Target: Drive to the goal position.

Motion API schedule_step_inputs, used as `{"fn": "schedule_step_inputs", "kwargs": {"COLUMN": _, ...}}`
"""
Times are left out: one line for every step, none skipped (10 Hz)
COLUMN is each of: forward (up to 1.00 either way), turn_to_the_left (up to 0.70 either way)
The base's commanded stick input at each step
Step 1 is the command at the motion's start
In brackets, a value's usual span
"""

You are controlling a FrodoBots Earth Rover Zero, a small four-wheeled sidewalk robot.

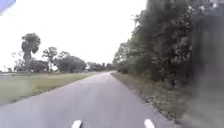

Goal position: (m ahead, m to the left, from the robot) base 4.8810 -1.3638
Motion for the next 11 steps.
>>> {"fn": "schedule_step_inputs", "kwargs": {"forward": 0.83, "turn_to_the_left": 0.2}}
{"fn": "schedule_step_inputs", "kwargs": {"forward": 0.83, "turn_to_the_left": 0.31}}
{"fn": "schedule_step_inputs", "kwargs": {"forward": 0.83, "turn_to_the_left": 0.09}}
{"fn": "schedule_step_inputs", "kwargs": {"forward": 0.83, "turn_to_the_left": 0.03}}
{"fn": "schedule_step_inputs", "kwargs": {"forward": 0.83, "turn_to_the_left": 0.03}}
{"fn": "schedule_step_inputs", "kwargs": {"forward": 0.83, "turn_to_the_left": 0.03}}
{"fn": "schedule_step_inputs", "kwargs": {"forward": 0.83, "turn_to_the_left": 0.03}}
{"fn": "schedule_step_inputs", "kwargs": {"forward": 0.83, "turn_to_the_left": 0.03}}
{"fn": "schedule_step_inputs", "kwargs": {"forward": 0.83, "turn_to_the_left": 0.03}}
{"fn": "schedule_step_inputs", "kwargs": {"forward": 0.83, "turn_to_the_left": 0.03}}
{"fn": "schedule_step_inputs", "kwargs": {"forward": 0.83, "turn_to_the_left": 0.03}}
